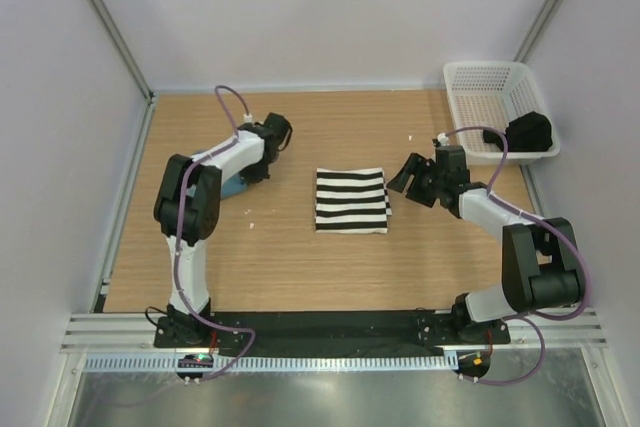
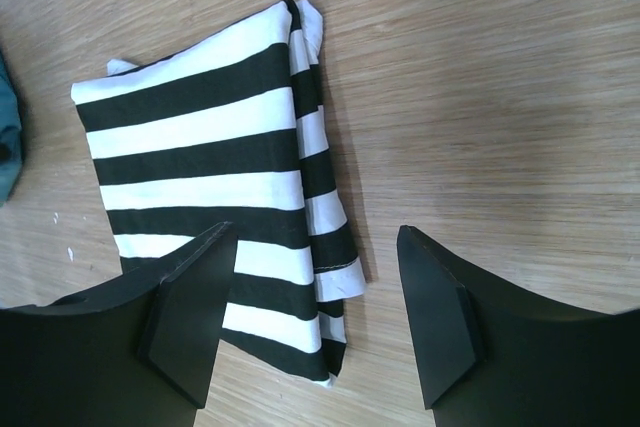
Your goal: Fold and stack the tank tops
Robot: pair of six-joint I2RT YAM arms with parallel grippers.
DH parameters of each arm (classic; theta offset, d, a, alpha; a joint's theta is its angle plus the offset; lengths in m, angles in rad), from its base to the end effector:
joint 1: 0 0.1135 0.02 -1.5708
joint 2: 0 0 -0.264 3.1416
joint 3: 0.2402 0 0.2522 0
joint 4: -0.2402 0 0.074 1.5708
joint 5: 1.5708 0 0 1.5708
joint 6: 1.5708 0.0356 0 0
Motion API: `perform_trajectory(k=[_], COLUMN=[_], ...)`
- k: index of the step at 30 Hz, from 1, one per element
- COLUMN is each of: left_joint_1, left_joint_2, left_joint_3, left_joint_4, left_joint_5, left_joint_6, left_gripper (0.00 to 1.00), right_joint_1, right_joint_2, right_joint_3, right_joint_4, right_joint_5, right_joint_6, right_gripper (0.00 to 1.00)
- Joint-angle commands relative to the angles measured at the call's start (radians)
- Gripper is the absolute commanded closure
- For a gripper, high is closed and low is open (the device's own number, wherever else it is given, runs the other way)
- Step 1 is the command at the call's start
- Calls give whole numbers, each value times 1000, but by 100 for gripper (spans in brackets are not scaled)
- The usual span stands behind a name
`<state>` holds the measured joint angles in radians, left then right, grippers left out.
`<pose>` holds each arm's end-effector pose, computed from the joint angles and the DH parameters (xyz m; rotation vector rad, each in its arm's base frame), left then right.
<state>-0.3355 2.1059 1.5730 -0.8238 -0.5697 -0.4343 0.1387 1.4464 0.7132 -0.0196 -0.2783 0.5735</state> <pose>0.4012 -0.1196 0.1662 -0.2155 2.6600 0.6163 0.2843 0.0496 0.1821 0.3727 2.3578 0.6728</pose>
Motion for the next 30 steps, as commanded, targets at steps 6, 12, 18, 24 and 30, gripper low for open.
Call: perform_trajectory(k=[6,12,18,24,30], left_joint_1=[-264,-330,-330,-326,-293], left_joint_2=[-280,-425,-419,-327,-238], left_joint_3=[-214,-274,-291,-288,-288], left_joint_4=[72,147,285,402,465], left_joint_5=[40,221,480,610,688], left_joint_6=[-110,-141,-162,-208,-259], left_gripper=[30,16,16,14,19], right_joint_1=[7,6,22,58,79], right_joint_2=[-40,-15,84,203,247], right_joint_3=[8,11,75,134,138], right_joint_4=[-66,-88,-86,-118,-109], right_joint_5=[57,19,-70,-70,-67], right_joint_6=[-23,-34,-46,-60,-55], right_gripper=[28,28,29,27,42])
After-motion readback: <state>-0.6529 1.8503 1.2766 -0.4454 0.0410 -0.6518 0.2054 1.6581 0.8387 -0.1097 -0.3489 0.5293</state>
